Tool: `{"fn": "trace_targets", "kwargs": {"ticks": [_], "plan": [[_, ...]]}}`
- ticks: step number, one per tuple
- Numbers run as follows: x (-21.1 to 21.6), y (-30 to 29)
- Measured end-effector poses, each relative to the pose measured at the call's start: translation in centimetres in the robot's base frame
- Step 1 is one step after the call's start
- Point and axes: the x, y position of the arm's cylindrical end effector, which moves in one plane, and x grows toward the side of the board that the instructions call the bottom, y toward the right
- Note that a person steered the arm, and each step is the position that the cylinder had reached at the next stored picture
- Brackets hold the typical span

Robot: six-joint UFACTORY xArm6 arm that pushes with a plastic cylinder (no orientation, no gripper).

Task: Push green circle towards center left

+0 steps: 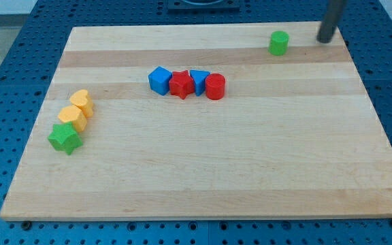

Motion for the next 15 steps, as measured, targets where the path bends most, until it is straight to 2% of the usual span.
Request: {"fn": "trace_targets", "kwargs": {"ticks": [1, 2, 3, 4, 7, 8, 9, 10, 11, 12, 13, 14, 15], "plan": [[0.7, -7.8], [1.1, -8.6], [1.3, -3.5], [3.1, -4.1], [3.5, -25.7], [3.5, -30.9], [4.6, -28.8], [4.6, -23.1], [1.3, -22.2], [0.8, -27.9], [2.7, -36.1], [3.8, -37.9], [3.8, -31.9]]}}
